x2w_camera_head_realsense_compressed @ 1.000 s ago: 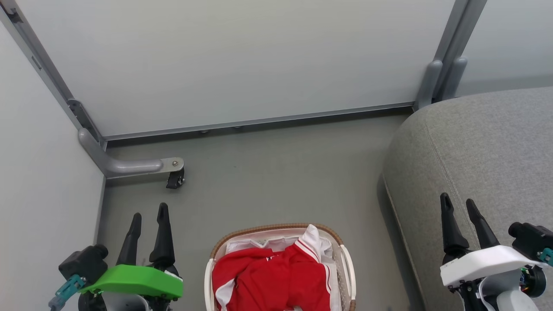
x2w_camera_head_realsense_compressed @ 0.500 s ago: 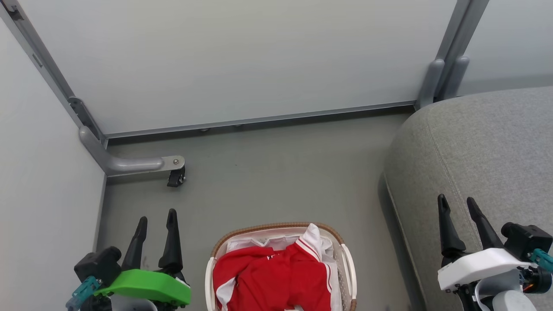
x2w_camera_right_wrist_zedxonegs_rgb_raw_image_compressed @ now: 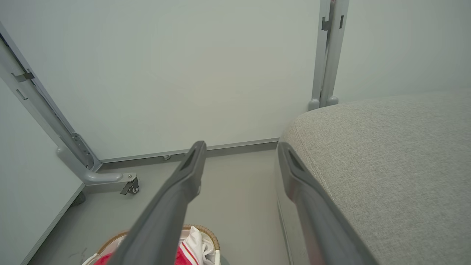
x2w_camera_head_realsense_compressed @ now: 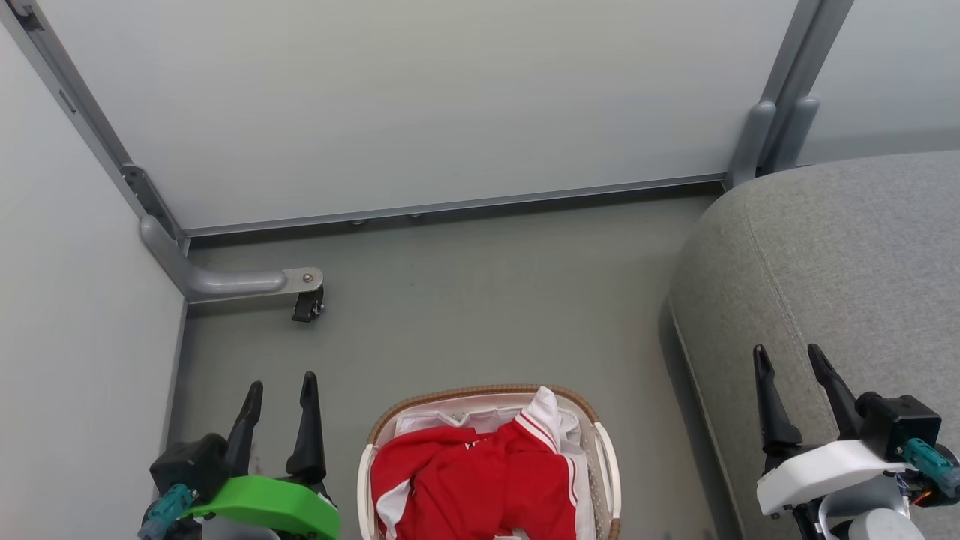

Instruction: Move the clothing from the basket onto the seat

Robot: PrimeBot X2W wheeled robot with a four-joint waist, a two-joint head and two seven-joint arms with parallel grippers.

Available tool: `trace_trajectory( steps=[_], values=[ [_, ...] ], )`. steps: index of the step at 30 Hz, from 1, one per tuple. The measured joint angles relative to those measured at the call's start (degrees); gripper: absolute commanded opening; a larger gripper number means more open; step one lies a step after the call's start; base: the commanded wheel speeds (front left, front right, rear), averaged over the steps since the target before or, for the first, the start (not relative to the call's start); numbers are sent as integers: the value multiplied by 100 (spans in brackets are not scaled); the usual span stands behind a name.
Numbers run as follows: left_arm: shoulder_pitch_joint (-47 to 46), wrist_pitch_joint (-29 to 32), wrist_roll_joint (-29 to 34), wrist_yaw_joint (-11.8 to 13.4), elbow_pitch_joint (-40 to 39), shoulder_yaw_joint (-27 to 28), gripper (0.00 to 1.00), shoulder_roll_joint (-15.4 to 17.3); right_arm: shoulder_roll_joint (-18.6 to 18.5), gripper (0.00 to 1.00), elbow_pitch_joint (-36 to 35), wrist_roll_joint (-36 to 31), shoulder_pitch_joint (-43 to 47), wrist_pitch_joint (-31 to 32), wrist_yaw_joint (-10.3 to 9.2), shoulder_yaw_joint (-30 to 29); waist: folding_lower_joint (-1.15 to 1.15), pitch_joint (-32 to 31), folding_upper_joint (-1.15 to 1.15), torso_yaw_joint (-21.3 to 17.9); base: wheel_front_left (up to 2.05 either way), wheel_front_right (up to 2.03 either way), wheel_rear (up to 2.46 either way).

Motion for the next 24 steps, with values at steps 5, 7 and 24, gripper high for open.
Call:
trace_trajectory(
  steps=[5,7,24],
  values=[
    [0,-64,211,-5,54,-41,100,2,-2,100,9,-229,3,-59,0,4,0,-1,0,5,0,0,0],
    [0,-89,276,-5,68,-59,100,2,-3,100,9,-328,4,-89,0,7,0,-2,0,7,0,0,0],
    [1,-253,793,-7,271,-213,100,8,-10,100,30,-1015,25,-264,0,31,0,2,0,30,0,0,0]
  ],
)
